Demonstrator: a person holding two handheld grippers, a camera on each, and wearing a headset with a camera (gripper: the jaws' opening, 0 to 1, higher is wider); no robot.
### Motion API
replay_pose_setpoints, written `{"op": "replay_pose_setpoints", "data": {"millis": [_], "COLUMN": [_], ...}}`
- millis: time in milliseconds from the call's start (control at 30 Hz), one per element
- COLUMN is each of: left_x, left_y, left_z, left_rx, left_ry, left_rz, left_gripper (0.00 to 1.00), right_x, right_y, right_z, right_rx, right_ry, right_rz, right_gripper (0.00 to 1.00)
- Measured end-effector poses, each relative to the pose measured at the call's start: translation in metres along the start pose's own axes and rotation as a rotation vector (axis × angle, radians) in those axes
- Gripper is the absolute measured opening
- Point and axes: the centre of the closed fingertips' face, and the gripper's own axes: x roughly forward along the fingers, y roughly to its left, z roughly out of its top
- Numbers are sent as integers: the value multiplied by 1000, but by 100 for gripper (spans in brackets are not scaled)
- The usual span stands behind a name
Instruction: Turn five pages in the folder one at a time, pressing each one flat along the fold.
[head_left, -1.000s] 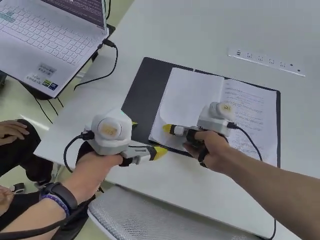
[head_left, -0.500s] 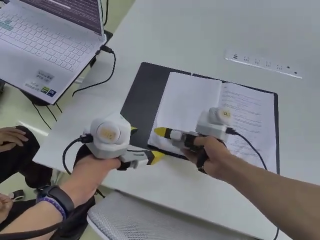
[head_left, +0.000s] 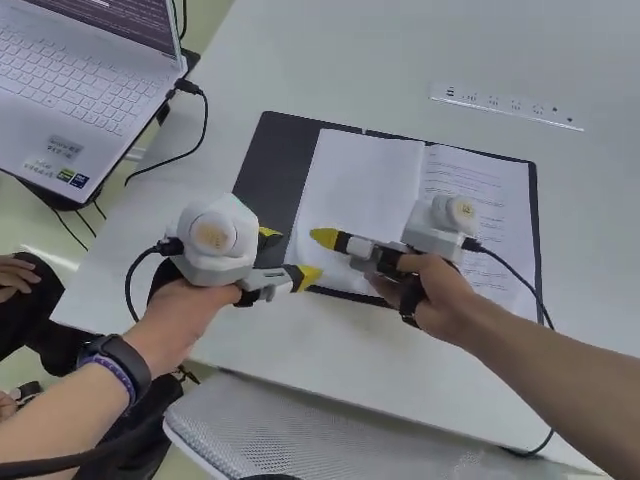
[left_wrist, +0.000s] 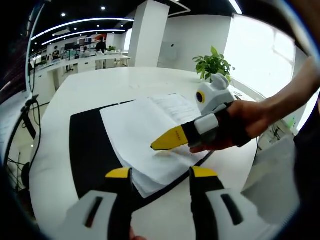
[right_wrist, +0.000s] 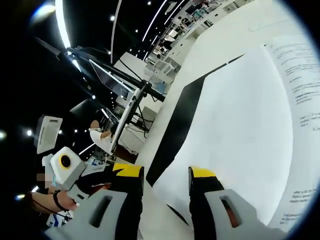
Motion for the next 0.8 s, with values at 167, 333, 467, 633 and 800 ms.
{"op": "replay_pose_setpoints", "data": {"millis": [167,333,467,633,800], "left_x": [12,23,30,34,36], "left_y": [1,-2,0,4,10], "left_z": [3,2,-4,-11,-26], "left_rx": [11,33,36,15,13], "left_ry": [8,30,49,64,104], "left_rz": [-4,-13,-13,-7,10], "left_gripper": [32,26,18,8,0], "right_x": [-26,-52,-65,-77,-84], "right_y": [-7,-14,-21,-30,-35], "right_z": [11,21,27,32,33], "right_rx": [6,15,23,39,44], "right_ry": [-41,-78,-97,-119,-121], "right_rz": [-36,-74,-93,-107,-116], "right_gripper": [30,28,26,24,23]}}
